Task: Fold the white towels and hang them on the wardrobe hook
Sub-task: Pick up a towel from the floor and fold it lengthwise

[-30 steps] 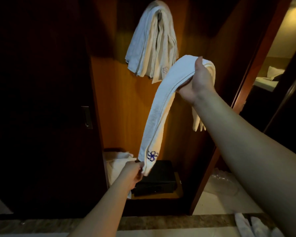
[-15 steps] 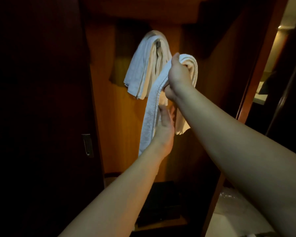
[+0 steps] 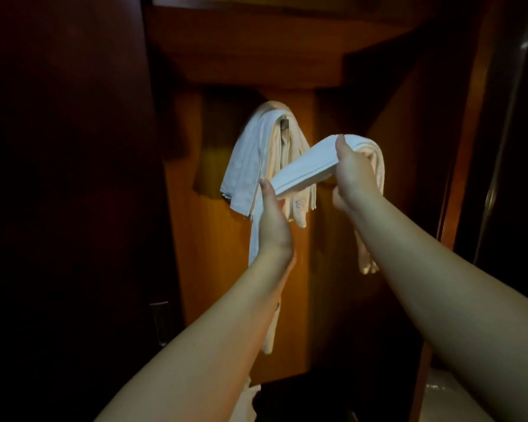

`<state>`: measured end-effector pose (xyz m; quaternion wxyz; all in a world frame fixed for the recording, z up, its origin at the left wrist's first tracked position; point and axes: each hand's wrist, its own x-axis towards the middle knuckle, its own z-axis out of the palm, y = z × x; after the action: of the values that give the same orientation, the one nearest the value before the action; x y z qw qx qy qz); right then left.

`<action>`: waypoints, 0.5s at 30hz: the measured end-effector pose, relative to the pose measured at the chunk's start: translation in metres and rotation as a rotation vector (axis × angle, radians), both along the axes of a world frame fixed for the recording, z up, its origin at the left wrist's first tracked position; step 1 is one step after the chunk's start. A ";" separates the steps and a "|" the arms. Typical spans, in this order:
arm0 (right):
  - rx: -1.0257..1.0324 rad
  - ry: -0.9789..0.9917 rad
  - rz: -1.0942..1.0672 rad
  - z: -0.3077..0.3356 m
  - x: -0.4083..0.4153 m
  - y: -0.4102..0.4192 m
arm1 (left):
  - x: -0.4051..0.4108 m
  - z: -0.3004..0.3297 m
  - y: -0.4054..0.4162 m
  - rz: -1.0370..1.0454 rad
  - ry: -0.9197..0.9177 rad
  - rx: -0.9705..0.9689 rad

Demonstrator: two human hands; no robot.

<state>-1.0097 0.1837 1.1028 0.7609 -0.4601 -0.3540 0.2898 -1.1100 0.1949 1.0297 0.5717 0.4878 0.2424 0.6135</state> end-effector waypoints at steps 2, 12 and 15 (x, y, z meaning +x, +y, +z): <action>-0.007 -0.103 -0.043 -0.008 0.006 0.007 | -0.007 0.008 0.022 0.073 -0.042 -0.026; -0.038 -0.389 -0.199 0.006 0.051 0.084 | -0.025 0.069 0.129 0.183 0.390 0.185; -0.018 -0.416 -0.193 0.024 0.068 0.118 | -0.027 0.096 0.157 0.154 0.460 0.237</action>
<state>-0.9416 0.3018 1.1268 0.6918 -0.5485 -0.4547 0.1177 -1.1367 0.3522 1.1254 0.3922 0.6581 0.3286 0.5523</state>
